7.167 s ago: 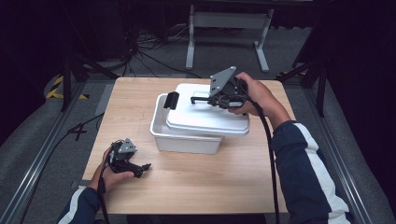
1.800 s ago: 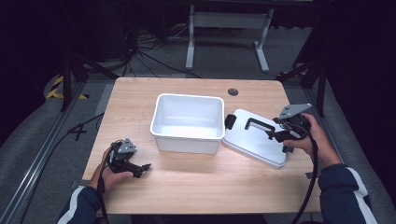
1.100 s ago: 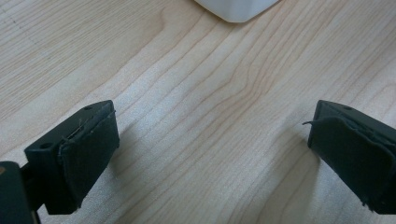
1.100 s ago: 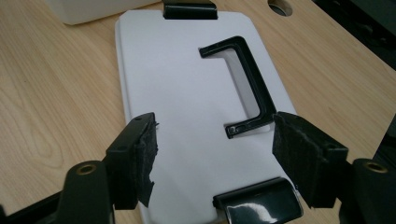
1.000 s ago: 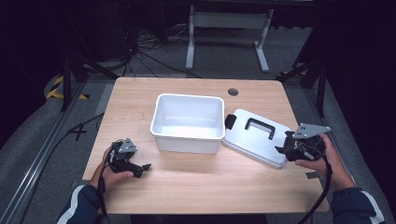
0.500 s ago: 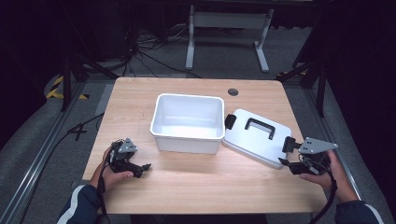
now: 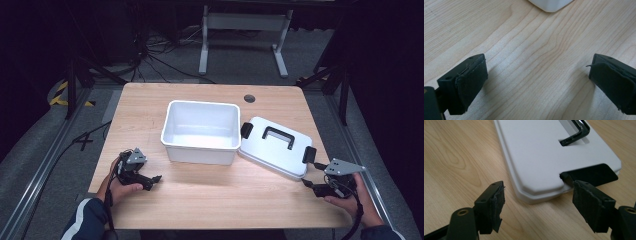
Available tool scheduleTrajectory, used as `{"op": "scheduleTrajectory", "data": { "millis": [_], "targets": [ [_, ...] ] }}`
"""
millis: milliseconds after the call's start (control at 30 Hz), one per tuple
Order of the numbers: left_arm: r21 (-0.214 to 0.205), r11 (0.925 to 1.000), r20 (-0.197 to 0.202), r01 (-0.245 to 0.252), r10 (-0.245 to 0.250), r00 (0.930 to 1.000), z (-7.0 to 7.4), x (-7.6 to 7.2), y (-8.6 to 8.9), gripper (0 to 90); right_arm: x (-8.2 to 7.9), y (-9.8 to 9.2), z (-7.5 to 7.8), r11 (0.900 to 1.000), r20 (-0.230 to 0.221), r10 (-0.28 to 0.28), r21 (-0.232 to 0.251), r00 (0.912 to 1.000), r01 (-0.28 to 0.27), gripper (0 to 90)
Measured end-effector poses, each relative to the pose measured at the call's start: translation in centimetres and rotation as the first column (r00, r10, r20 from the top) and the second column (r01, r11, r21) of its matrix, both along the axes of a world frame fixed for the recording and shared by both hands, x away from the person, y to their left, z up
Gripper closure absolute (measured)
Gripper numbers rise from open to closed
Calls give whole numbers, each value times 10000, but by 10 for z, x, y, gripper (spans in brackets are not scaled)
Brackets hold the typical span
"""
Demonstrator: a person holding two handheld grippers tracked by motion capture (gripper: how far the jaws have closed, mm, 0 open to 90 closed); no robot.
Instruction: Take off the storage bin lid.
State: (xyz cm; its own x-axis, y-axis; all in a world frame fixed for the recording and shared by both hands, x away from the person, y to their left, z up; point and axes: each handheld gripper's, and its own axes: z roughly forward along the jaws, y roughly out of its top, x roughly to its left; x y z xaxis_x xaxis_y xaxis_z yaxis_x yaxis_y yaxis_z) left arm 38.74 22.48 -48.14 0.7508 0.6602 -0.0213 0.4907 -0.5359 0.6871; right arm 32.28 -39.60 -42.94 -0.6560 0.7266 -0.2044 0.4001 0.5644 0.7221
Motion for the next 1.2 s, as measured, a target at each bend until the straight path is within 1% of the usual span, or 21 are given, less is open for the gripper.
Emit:
{"op": "scheduleTrajectory", "data": {
  "millis": [33, 133, 200, 300, 433, 467, 500, 533, 600, 667, 767, 800, 900, 933, 1000, 1200],
  "targets": [
    [30, 10000, 33, 23, -23, 10000, 0, 0, 0, 24, 0, -1, -3, 9999, 14, -84, 60, 10000, 84, 250],
    [2, 10000, 2, 3, -3, 10000, 0, 0, 0, 24, -1, -3, -11, 9990, -174, -285, 337, 9994, 291, 222],
    [28, 10000, 31, 20, -20, 10000, 0, 0, 0, 24, -2, -3, -17, 9982, -138, -436, 416, 9990, 442, 209],
    [22, 10000, 29, 20, -20, 10000, 0, 0, 0, 24, -2, -4, -25, 9957, -391, -597, 691, 9975, 623, 193],
    [48, 10000, 48, 66, -67, 10000, 0, 1, 0, 24, -3, -6, -33, 9937, -579, -683, 850, 9960, 731, 192],
    [40, 10000, 59, 75, -75, 10000, 0, 1, 0, 23, -4, -7, -36, 9914, -703, -779, 999, 9945, 847, 192],
    [58, 10000, 67, 79, -80, 9999, 0, 1, 0, 22, -3, -7, -38, 9906, -716, -774, 1071, 9944, 848, 186],
    [42, 9999, 78, 99, -100, 9999, 0, 1, 0, 21, -3, -8, -38, 9892, -850, -794, 1166, 9932, 891, 182],
    [45, 9999, 83, 102, -102, 9999, 0, 1, 0, 22, -3, -8, -38, 9893, -881, -822, 1131, 9927, 919, 172],
    [61, 9999, 93, 82, -82, 9999, 0, 1, 0, 21, -1, -9, -38, 9838, -1190, -1033, 1342, 9875, 1191, 156],
    [74, 10000, 78, 20, -21, 10000, 0, 1, 0, 20, -1, -9, -39, 9838, -1161, -1062, 1318, 9875, 1213, 155],
    [41, 10000, 153, -14, 13, 9999, 0, 1, -1, 20, -1, -9, -39, 9838, -1155, -1092, 1296, 9873, 1240, 154],
    [44, 10000, 125, -6, 6, 9999, 0, 1, -1, 19, -2, -8, -39, 9815, -1184, -1213, 1336, 9855, 1368, 154],
    [110, 9999, 107, -29, 27, 9999, 0, 0, -1, 19, -2, -8, -39, 9824, -1158, -1213, 1280, 9858, 1359, 153],
    [52, 10000, 110, -34, 33, 9999, 0, 0, -1, 19, -2, -8, -39, 9821, -1176, -1238, 1274, 9853, 1386, 153],
    [84, 10000, 101, -41, 40, 9999, 0, 0, -1, 19, -2, -8, -39, 9813, -1180, -1308, 1260, 9844, 1455, 149]
  ]
}}
